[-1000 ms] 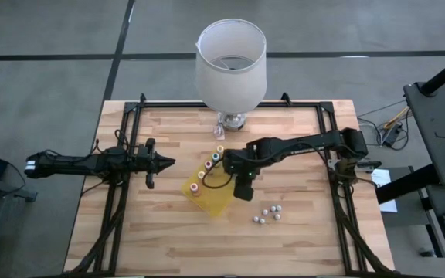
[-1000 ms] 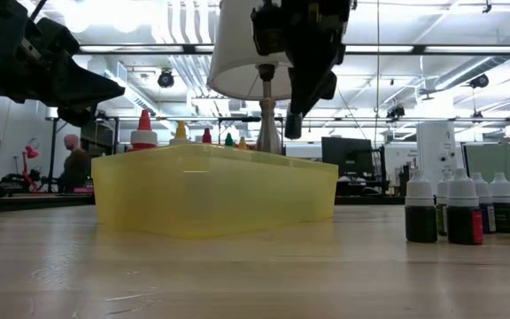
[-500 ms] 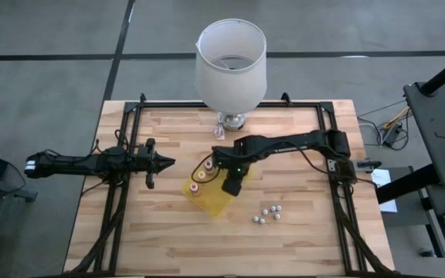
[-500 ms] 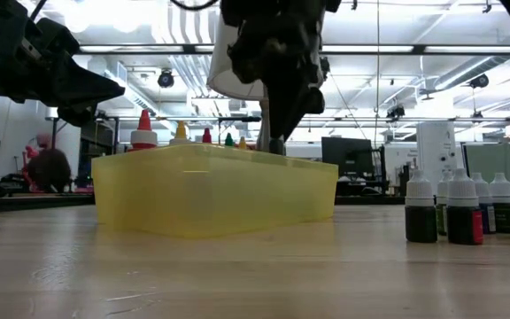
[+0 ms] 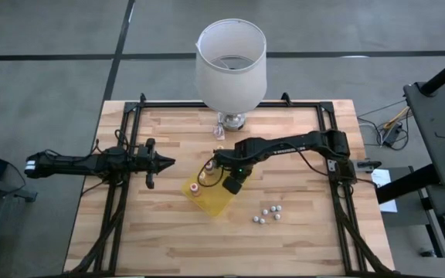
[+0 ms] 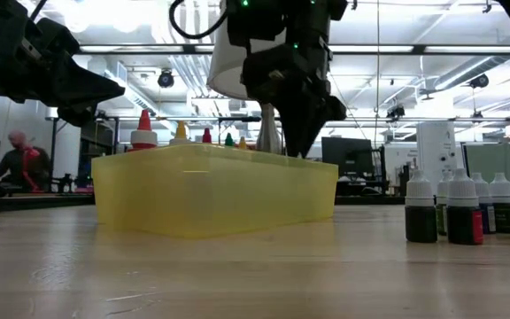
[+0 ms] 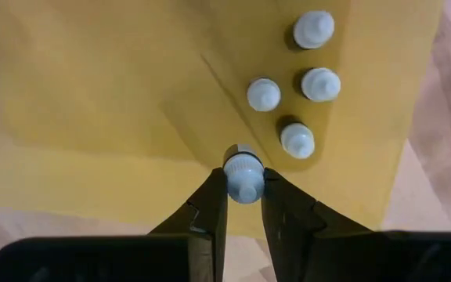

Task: Pick & Place food coloring
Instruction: Put the small black food coloring bottle into the yellow bin

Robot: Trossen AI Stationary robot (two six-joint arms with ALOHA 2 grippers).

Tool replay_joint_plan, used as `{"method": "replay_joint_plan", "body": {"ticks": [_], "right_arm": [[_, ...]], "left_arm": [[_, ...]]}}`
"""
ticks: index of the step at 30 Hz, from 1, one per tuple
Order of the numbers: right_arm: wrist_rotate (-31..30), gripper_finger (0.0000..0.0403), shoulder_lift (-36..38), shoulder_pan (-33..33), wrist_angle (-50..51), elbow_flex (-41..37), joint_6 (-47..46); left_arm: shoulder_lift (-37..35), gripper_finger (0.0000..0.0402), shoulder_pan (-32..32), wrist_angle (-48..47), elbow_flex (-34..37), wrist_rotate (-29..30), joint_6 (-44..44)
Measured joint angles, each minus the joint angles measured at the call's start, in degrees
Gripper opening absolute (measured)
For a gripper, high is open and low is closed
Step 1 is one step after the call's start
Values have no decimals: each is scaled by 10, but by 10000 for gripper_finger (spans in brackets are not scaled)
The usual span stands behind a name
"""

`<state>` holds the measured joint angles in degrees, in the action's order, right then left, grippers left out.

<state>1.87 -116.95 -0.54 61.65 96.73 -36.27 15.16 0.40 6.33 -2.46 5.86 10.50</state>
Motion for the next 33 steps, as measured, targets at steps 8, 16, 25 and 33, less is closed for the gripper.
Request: {"method": "replay_joint_plan", "body": {"ticks": [8,16,25,33], "right_arm": [[-6,56,15,-4,-29,-30,-9],[-7,56,17,-6,-59,-57,-13],[-26,56,17,-6,-82,-89,-13],[-37,56,17,-6,-117,-112,-33]], "left_arm": [[0,0,0,0,0,0,0],[0,0,0,0,0,0,0],[0,0,0,0,0,0,0],[0,0,0,0,0,0,0]]}}
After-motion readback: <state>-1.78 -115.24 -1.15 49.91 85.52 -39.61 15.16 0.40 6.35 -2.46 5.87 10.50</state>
